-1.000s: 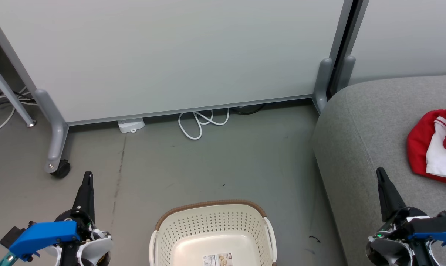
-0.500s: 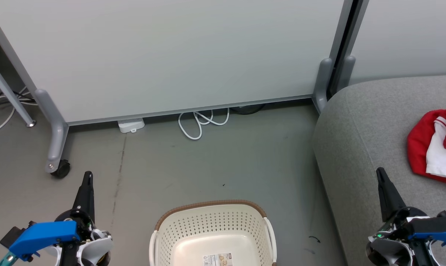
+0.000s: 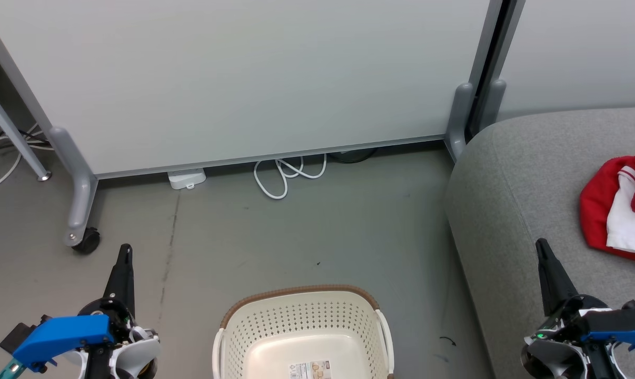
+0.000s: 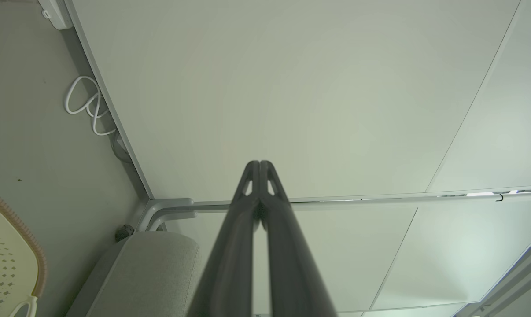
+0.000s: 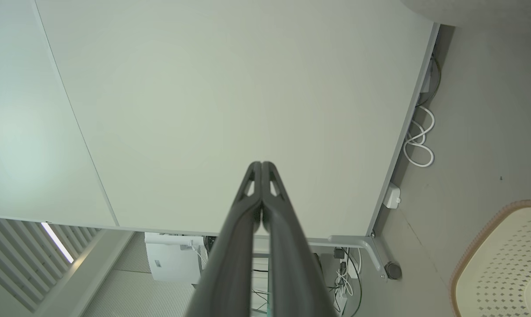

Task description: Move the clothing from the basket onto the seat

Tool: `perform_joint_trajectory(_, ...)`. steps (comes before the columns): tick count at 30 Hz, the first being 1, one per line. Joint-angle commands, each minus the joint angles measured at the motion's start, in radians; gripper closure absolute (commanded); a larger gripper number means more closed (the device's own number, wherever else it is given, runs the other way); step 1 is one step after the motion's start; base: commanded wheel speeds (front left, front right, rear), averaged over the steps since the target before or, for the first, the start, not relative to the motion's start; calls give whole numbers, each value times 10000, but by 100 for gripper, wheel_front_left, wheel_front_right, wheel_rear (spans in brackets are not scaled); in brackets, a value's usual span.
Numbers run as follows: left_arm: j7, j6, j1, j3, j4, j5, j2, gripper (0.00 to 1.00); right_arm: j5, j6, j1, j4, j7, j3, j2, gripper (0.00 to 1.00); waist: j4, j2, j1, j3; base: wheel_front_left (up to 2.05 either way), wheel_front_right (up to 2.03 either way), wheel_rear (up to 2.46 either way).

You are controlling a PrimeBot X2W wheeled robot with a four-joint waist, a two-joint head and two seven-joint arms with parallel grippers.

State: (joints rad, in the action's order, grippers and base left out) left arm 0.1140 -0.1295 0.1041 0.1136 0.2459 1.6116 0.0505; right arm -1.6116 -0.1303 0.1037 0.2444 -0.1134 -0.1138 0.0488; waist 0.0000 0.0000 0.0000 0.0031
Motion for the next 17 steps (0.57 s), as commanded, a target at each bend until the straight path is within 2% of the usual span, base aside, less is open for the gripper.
perform_joint_trajectory(1, 37, -21, 101, 23, -35, 25, -11, 100, -27, -7, 100, 11, -30, -17, 26, 100, 0, 0, 0, 0, 0, 0, 0)
perform_joint_trajectory(17, 36, -21, 101, 22, -35, 26, -12, 100, -27, -7, 100, 11, -29, -17, 26, 100, 0, 0, 0, 0, 0, 0, 0)
